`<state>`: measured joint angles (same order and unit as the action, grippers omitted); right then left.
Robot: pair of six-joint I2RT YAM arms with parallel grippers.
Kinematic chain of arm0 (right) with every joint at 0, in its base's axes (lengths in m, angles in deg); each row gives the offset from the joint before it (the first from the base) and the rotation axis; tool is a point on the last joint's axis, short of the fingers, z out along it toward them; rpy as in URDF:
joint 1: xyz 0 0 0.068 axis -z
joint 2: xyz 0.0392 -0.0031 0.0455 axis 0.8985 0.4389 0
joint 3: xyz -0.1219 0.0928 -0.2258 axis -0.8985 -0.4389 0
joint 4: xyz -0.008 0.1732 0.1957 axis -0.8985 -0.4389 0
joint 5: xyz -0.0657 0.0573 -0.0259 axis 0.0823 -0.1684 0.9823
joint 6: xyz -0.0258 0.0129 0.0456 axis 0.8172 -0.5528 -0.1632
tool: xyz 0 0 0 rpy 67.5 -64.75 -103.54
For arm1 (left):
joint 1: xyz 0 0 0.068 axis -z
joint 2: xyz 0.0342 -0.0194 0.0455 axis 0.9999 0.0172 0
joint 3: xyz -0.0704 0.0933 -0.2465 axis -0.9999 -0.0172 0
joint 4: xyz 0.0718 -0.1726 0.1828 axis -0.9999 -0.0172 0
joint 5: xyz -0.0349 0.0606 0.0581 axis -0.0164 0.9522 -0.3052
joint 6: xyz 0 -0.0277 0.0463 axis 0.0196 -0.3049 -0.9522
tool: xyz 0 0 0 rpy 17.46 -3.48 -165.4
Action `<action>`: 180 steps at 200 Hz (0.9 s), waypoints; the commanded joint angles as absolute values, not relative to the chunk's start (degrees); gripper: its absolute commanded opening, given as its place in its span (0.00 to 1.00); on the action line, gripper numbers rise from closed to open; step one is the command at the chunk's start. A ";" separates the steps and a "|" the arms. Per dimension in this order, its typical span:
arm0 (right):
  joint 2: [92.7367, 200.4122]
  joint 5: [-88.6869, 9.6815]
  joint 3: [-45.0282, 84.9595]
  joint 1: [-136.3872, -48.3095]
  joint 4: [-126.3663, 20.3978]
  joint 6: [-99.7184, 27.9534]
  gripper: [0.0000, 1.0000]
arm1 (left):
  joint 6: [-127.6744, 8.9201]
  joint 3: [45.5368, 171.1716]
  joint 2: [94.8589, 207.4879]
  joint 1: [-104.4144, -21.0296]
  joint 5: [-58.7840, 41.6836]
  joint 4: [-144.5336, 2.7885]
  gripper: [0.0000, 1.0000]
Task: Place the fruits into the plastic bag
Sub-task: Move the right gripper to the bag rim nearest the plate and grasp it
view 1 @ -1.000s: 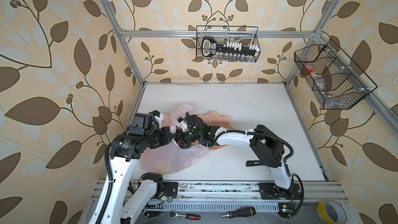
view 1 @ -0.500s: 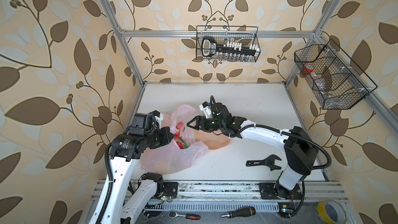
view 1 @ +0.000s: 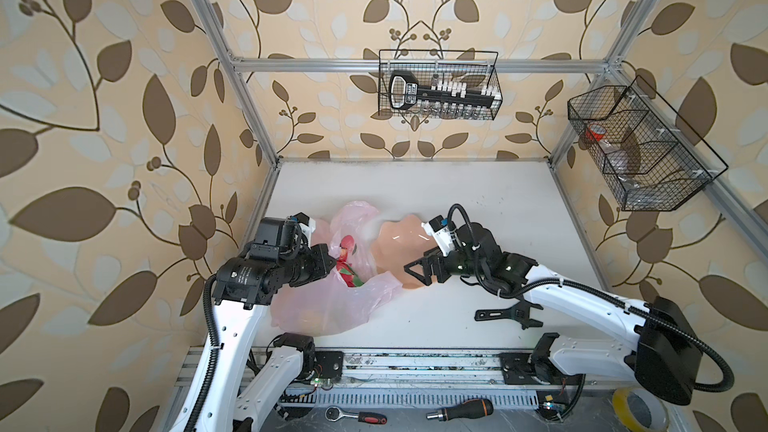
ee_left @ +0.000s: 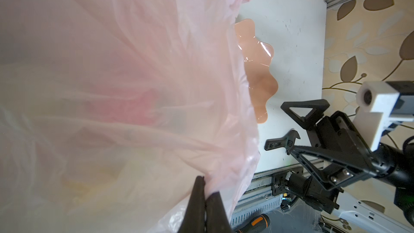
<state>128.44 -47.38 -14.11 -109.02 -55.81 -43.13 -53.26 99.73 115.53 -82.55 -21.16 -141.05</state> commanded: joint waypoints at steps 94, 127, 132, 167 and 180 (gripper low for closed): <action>130.38 -48.57 -23.29 -119.02 -39.03 -28.02 0.94 | -53.22 99.20 116.07 -82.12 -21.76 -140.31 0.00; 136.92 -49.87 -20.76 -119.06 -35.15 -28.76 0.91 | -53.21 99.29 116.16 -82.15 -21.94 -140.39 0.00; 137.95 -50.07 -20.31 -119.20 -34.43 -28.89 0.90 | -53.22 99.28 116.23 -82.16 -21.86 -140.36 0.00; 143.79 -50.50 -16.83 -120.62 -31.74 -28.24 0.85 | -53.31 99.62 116.29 -82.15 -21.78 -140.66 0.00; 144.93 -50.15 -16.29 -121.13 -30.38 -28.32 0.84 | -53.22 99.74 116.27 -82.15 -21.77 -140.72 0.00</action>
<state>143.37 -49.18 -19.18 -120.02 -35.44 -30.28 -53.26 99.66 116.30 -82.55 -21.22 -140.85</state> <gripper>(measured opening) 0.845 0.055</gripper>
